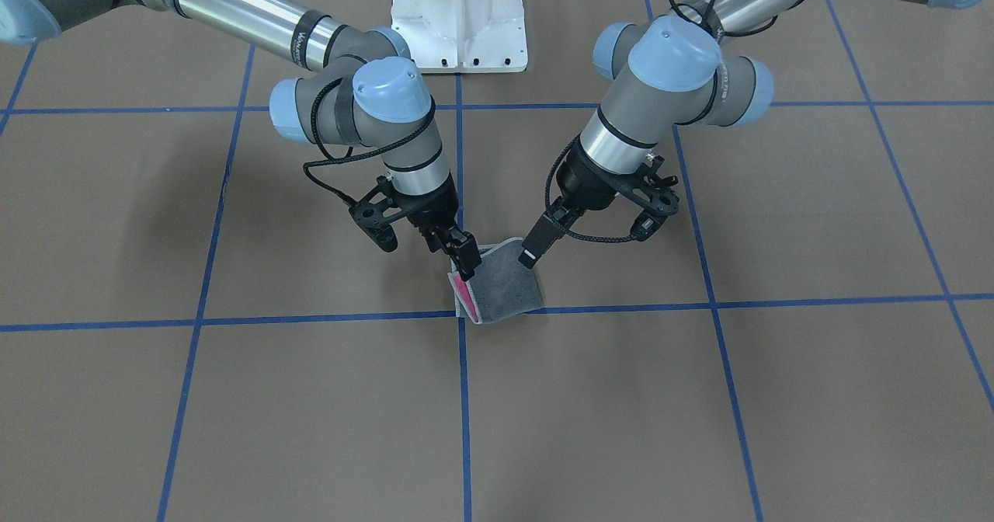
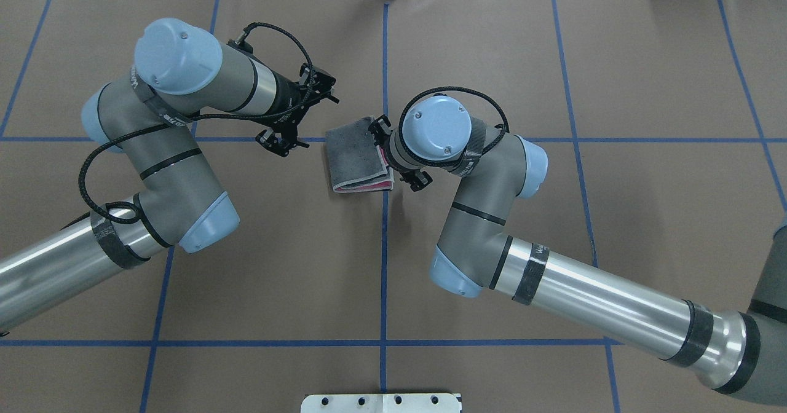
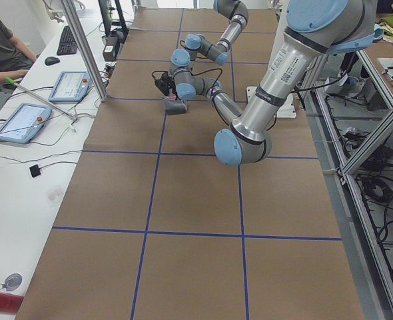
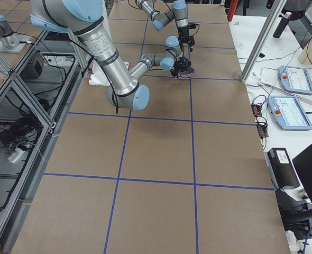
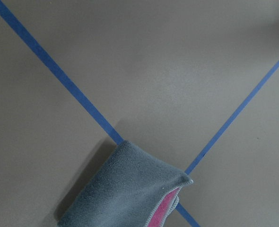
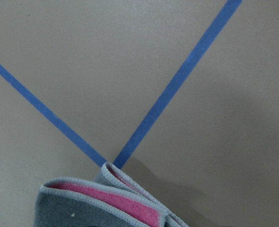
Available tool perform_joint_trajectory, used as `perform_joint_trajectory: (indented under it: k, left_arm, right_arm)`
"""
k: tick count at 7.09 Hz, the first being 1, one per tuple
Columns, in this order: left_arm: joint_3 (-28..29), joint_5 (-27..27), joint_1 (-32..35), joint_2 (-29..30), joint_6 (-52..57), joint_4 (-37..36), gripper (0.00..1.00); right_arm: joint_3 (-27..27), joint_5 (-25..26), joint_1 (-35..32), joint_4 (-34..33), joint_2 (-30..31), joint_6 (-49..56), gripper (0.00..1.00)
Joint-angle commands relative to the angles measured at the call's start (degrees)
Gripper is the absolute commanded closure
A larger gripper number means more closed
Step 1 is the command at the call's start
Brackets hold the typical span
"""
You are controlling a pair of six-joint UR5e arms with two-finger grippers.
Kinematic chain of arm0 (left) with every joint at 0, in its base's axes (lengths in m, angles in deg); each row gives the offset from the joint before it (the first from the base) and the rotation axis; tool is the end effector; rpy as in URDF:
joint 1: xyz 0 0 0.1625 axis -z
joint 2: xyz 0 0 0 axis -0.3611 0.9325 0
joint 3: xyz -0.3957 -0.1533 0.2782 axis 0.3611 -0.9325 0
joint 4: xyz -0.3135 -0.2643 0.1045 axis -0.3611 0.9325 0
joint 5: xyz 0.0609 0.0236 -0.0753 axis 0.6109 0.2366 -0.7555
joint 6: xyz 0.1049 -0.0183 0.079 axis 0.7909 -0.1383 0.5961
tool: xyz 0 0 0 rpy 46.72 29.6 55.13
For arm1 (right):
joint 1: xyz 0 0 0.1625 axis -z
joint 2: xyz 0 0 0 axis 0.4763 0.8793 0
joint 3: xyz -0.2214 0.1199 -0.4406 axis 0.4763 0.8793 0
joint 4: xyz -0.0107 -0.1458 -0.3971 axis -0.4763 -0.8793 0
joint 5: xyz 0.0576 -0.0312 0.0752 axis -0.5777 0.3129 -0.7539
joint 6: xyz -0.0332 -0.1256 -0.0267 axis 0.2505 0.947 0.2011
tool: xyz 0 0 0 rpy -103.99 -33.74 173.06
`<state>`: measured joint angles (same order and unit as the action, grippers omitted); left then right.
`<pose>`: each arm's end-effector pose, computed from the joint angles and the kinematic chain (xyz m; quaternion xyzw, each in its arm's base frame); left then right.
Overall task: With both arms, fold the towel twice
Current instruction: 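Release the folded towel and raise the left gripper while the right gripper moves in, then lower the right gripper onto the folded towel's edge nearest it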
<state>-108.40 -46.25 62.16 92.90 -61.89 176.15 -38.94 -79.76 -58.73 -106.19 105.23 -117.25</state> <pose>0.5300 -0.5721 0.2916 -0.1037 0.5516 -0.3902 0.7299 -0.6869 -0.5352 0.2961 -0.0669 -0.4707 0.4305 0.7672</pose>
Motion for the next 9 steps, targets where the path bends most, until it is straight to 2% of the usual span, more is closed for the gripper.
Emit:
perform_joint_trajectory:
  k: [1,3,4,6,7,8,9]
  left_arm:
    - [-0.29,0.05,-0.03,-0.03,0.0,-0.25,0.0]
    - [-0.2,0.05,-0.03,-0.11,0.0,-0.25,0.0]
    - [-0.28,0.05,-0.03,-0.11,0.0,-0.25,0.0]
    - [-0.29,0.05,-0.03,-0.29,0.0,-0.25,0.0]
    - [-0.29,0.05,-0.03,-0.29,0.0,-0.25,0.0]
    - [-0.2,0.05,-0.03,-0.29,0.0,-0.25,0.0]
    - [-0.2,0.05,-0.12,-0.29,0.0,-0.25,0.0]
  right_arm:
    - [1.09,0.29,0.14,0.22,-0.33,1.27,0.21]
    - [2.67,1.95,0.31,0.3,-1.21,1.8,0.26]
    - [3.28,2.48,0.31,1.09,-1.39,1.89,0.3]
    - [5.13,3.19,0.23,4.08,-1.39,1.97,0.32]
    - [5.05,3.1,0.22,4.0,-1.65,1.8,0.4]
    - [4.78,3.01,0.22,4.0,-1.65,1.71,0.6]
    - [4.69,3.01,0.22,4.08,-1.56,1.71,0.97]
